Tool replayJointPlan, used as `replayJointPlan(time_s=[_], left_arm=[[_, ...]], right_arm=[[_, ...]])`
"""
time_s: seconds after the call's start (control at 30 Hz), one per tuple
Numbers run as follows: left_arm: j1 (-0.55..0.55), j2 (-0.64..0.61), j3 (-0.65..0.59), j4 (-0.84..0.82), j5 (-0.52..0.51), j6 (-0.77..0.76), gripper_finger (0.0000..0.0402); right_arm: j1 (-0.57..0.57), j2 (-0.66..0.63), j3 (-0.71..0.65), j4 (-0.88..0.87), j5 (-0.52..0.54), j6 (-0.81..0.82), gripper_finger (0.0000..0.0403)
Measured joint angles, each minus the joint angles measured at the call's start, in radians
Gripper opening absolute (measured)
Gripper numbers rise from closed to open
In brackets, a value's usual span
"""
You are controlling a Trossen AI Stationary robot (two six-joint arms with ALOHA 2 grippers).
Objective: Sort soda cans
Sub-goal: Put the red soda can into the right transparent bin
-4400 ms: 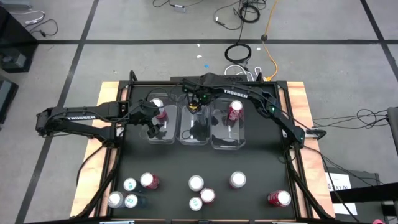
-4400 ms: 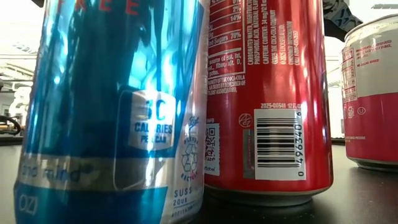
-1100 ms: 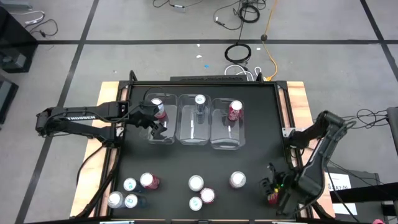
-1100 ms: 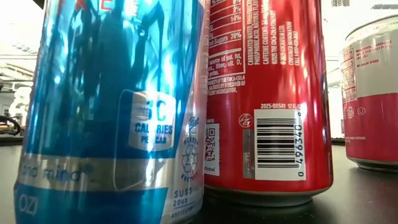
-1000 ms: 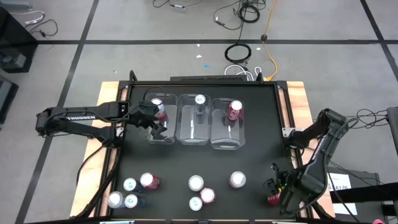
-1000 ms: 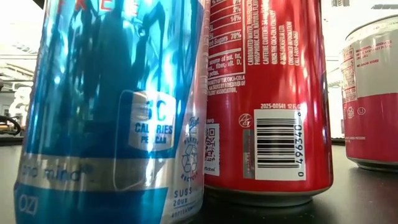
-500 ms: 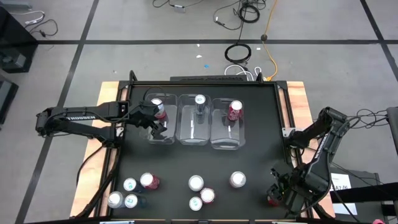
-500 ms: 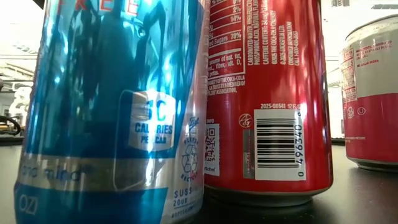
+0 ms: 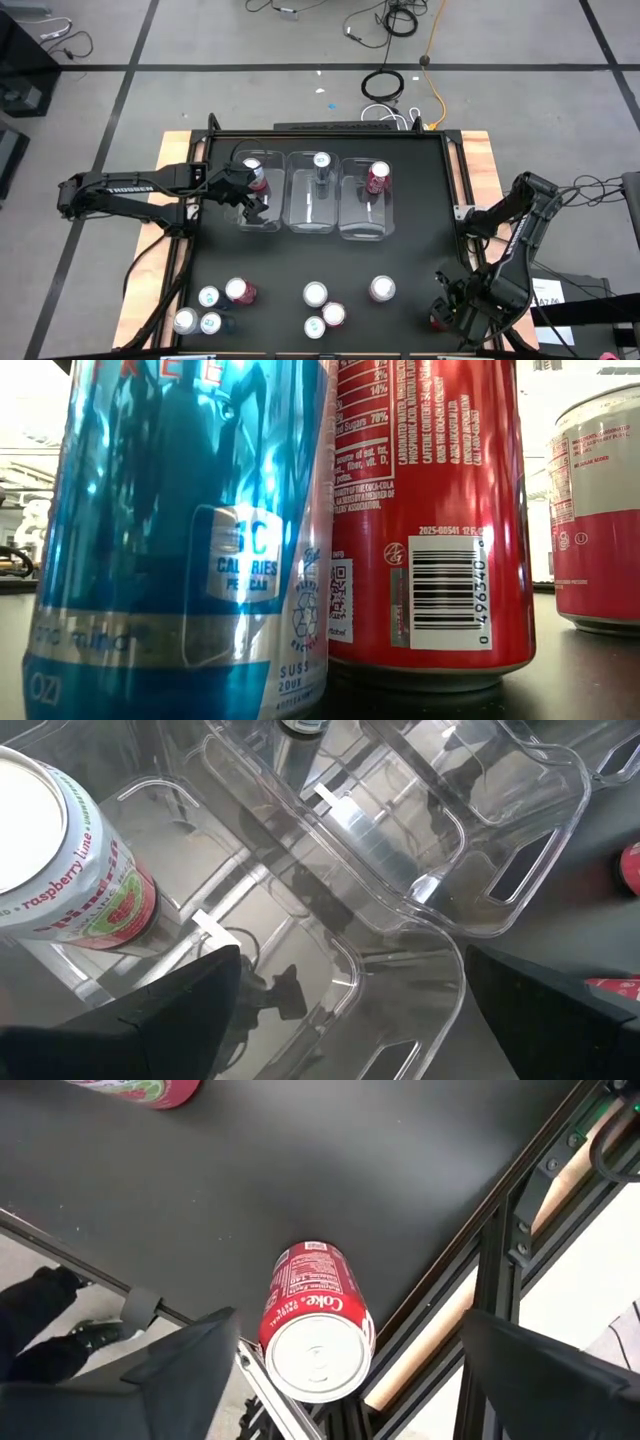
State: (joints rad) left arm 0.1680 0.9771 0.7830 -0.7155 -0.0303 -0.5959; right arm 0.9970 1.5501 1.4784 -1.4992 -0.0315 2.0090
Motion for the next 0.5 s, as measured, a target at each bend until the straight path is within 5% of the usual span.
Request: replayJointPlan(time_s=[0.5], left_arm=[[0.000,0.000,0.000,0.000,0.000,0.000,0.0392]], right_arm=[[0.000,0.000,0.000,0.088,0.018,-0.073,0.0390]])
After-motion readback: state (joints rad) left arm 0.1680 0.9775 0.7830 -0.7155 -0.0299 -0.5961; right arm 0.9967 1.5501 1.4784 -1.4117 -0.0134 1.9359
